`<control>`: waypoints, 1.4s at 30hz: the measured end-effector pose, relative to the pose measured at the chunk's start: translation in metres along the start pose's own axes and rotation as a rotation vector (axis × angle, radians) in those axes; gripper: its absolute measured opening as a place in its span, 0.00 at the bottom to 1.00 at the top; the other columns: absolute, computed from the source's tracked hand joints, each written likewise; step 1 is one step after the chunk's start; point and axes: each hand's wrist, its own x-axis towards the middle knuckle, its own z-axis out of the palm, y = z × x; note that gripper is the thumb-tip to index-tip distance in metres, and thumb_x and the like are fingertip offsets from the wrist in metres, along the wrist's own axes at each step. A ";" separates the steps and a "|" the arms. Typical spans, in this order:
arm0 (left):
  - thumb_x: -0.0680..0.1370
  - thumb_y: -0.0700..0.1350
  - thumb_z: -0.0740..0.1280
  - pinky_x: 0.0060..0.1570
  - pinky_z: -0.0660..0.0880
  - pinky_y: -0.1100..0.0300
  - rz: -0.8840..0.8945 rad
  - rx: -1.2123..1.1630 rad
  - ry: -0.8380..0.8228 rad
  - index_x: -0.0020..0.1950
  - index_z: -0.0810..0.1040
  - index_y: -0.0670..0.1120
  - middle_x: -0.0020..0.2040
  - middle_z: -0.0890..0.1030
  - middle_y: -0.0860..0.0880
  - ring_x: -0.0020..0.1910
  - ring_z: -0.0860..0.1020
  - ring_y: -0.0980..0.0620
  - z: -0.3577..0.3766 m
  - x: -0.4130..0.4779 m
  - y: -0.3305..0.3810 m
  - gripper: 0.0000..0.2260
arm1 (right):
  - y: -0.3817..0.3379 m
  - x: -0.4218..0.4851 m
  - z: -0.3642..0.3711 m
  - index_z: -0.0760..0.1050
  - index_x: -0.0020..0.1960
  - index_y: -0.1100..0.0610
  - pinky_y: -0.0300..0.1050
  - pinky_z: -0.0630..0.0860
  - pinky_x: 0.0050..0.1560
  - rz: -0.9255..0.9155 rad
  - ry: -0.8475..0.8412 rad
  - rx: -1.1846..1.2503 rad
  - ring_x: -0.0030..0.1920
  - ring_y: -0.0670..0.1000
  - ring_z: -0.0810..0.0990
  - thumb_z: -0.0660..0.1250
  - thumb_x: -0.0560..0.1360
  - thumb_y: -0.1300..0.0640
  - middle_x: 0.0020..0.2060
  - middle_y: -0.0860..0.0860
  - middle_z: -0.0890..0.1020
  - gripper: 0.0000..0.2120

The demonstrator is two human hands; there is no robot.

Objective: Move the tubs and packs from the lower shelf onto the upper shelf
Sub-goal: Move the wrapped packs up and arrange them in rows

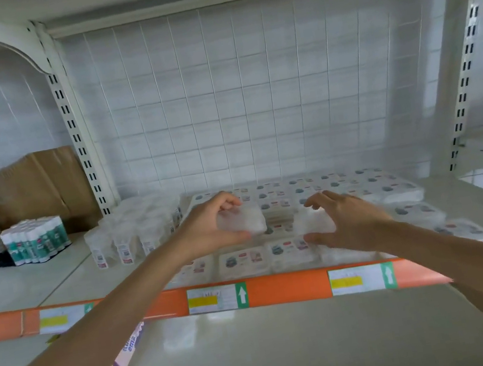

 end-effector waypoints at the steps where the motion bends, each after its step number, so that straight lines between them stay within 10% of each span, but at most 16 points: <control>1: 0.69 0.56 0.77 0.64 0.68 0.60 0.001 0.002 0.007 0.63 0.71 0.58 0.60 0.75 0.60 0.62 0.71 0.62 0.001 0.004 -0.002 0.25 | 0.005 0.005 0.005 0.63 0.71 0.44 0.49 0.72 0.62 0.001 -0.019 0.009 0.64 0.52 0.74 0.63 0.71 0.30 0.68 0.43 0.71 0.33; 8: 0.68 0.59 0.76 0.65 0.71 0.55 0.014 0.042 0.071 0.64 0.70 0.59 0.59 0.75 0.63 0.61 0.72 0.65 0.010 0.016 -0.024 0.28 | 0.018 0.016 0.016 0.74 0.63 0.48 0.48 0.71 0.61 -0.104 0.197 0.165 0.59 0.49 0.76 0.58 0.70 0.26 0.59 0.45 0.76 0.32; 13: 0.65 0.62 0.76 0.67 0.70 0.54 0.026 0.041 0.114 0.64 0.69 0.62 0.61 0.76 0.64 0.63 0.72 0.66 0.012 0.018 -0.036 0.30 | -0.024 0.036 0.006 0.74 0.59 0.46 0.28 0.72 0.47 -0.019 0.191 0.579 0.50 0.35 0.77 0.66 0.73 0.38 0.50 0.40 0.80 0.19; 27: 0.66 0.58 0.78 0.64 0.65 0.69 0.167 0.035 0.203 0.66 0.71 0.58 0.60 0.72 0.68 0.63 0.70 0.67 -0.007 0.015 -0.063 0.31 | -0.115 0.084 0.032 0.71 0.69 0.53 0.45 0.79 0.50 0.169 -0.060 1.026 0.48 0.48 0.82 0.67 0.77 0.47 0.52 0.49 0.83 0.23; 35: 0.76 0.65 0.61 0.51 0.71 0.72 -0.180 -0.344 0.228 0.60 0.74 0.56 0.56 0.78 0.61 0.54 0.76 0.65 -0.022 0.003 -0.052 0.18 | -0.111 0.074 0.034 0.71 0.67 0.49 0.42 0.78 0.50 0.115 0.089 1.246 0.47 0.50 0.81 0.70 0.77 0.55 0.48 0.54 0.84 0.20; 38: 0.79 0.67 0.52 0.54 0.78 0.53 -0.401 -0.460 0.090 0.58 0.77 0.49 0.50 0.82 0.50 0.45 0.81 0.53 -0.029 0.006 -0.055 0.26 | -0.114 0.067 0.035 0.75 0.64 0.52 0.42 0.79 0.50 0.034 0.150 1.286 0.50 0.50 0.83 0.71 0.76 0.61 0.50 0.52 0.84 0.18; 42: 0.77 0.70 0.49 0.36 0.77 0.57 -0.498 -0.599 -0.059 0.57 0.78 0.44 0.39 0.79 0.44 0.33 0.77 0.51 -0.036 0.004 -0.053 0.33 | -0.120 0.064 0.036 0.76 0.57 0.56 0.44 0.79 0.51 -0.089 0.200 1.288 0.52 0.51 0.83 0.70 0.74 0.69 0.51 0.51 0.84 0.15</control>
